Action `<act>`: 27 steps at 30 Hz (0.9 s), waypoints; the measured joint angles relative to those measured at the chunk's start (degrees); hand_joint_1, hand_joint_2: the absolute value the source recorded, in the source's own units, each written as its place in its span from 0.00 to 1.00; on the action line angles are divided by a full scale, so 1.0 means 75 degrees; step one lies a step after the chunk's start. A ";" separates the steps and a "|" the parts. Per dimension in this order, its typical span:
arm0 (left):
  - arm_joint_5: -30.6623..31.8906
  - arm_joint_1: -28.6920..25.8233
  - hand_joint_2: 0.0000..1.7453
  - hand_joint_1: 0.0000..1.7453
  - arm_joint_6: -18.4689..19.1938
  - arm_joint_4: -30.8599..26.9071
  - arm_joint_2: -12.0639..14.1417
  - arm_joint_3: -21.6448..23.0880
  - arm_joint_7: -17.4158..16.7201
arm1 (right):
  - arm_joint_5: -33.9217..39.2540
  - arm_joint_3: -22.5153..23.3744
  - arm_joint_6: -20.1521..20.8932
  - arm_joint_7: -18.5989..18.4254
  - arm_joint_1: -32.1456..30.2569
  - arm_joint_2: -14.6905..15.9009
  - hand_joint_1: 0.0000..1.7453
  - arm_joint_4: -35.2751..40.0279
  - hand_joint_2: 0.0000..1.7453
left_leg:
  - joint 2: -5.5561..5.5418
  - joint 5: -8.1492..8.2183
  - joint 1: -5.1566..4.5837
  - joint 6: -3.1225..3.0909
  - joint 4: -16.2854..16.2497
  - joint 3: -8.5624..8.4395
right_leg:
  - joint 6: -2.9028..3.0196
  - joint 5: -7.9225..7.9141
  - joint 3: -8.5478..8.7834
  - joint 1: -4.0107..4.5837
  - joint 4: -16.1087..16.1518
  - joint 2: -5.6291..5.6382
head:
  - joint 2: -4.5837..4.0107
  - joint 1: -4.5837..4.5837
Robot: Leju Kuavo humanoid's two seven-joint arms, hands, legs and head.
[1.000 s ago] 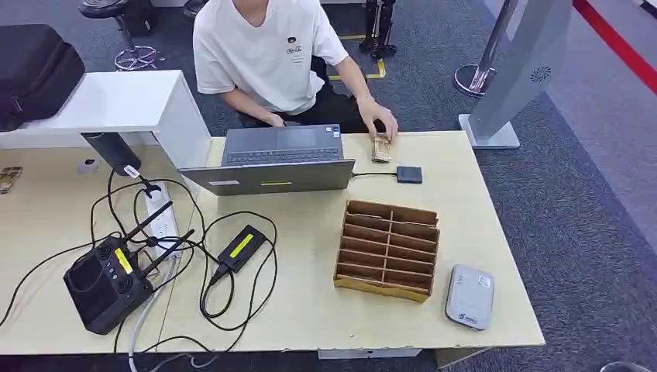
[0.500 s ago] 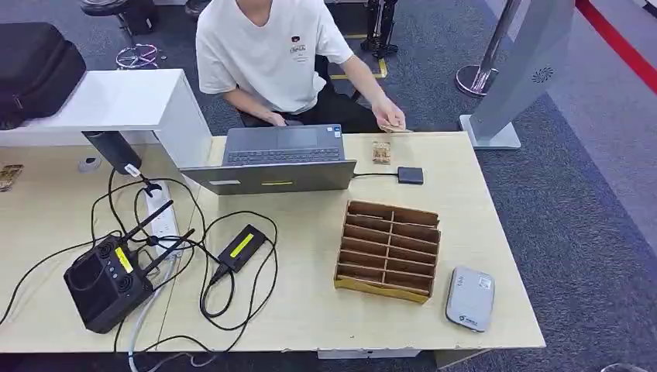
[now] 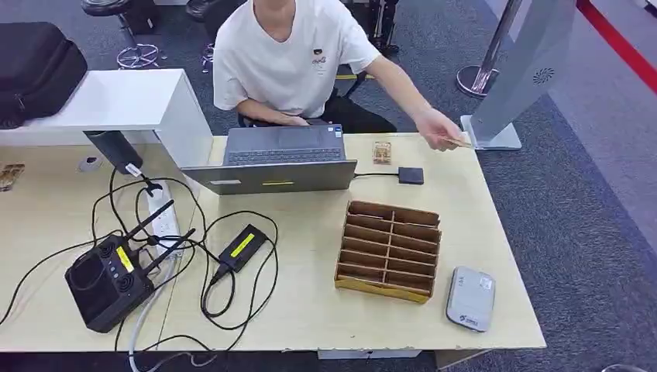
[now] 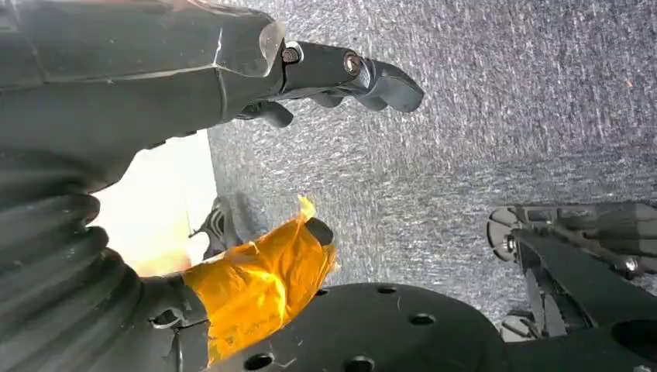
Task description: Pass the card to the sensor for recognition and then transmit it.
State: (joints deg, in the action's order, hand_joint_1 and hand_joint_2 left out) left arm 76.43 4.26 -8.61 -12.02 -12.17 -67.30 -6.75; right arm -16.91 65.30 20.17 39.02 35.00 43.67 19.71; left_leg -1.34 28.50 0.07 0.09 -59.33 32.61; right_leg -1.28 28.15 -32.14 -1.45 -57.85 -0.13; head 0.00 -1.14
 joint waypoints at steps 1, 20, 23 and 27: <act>0.0000 -0.0001 1.00 0.00 -0.0003 0.0000 0.0000 0.0000 0.0021 | -0.0059 -0.0191 0.0033 0.0064 0.0001 -0.0062 0.00 0.0091 1.00 | -0.0005 -0.0001 0.0001 0.0000 0.0000 0.0001 | 0.0000 0.0000 0.0000 0.0001 0.0000 -0.0007 | 0.0000 -0.0003; 0.0420 0.0015 1.00 0.00 0.0110 0.0009 -0.0023 0.0259 0.0429 | -0.1291 -0.5662 -0.2765 -0.0486 -0.1177 -0.2322 0.00 0.4044 1.00 | 0.0019 -0.0012 0.0006 0.0009 0.0002 -0.0004 | 0.0004 -0.0003 -0.0005 0.0007 -0.0011 0.0022 | 0.0000 0.0003; 0.0306 0.0019 1.00 0.00 0.0391 0.0012 -0.0023 0.0289 0.0396 | -0.1493 -0.6457 -0.2978 -0.1059 -0.1346 -0.2696 0.00 0.4860 1.00 | 0.0025 -0.0012 0.0006 0.0010 0.0001 -0.0007 | 0.0004 -0.0003 -0.0010 0.0007 -0.0013 0.0029 | 0.0000 0.0003; 0.0289 0.0017 1.00 0.00 0.0449 0.0009 -0.0023 0.0291 0.0353 | -0.1435 -0.7234 -0.3135 -0.1356 -0.1459 -0.2938 0.00 0.5566 1.00 | 0.0008 -0.0013 0.0006 0.0011 0.0001 0.0000 | 0.0004 -0.0002 -0.0016 0.0007 -0.0012 0.0011 | 0.0000 0.0003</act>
State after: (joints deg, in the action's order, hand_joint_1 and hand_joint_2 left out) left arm 78.60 4.39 -5.25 -11.95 -12.35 -65.11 -4.11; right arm -27.67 11.04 -3.34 28.85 24.06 21.64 61.46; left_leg -1.28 28.41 0.11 0.17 -59.33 32.61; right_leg -1.25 28.13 -32.26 -1.39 -57.95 -0.05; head 0.00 -1.11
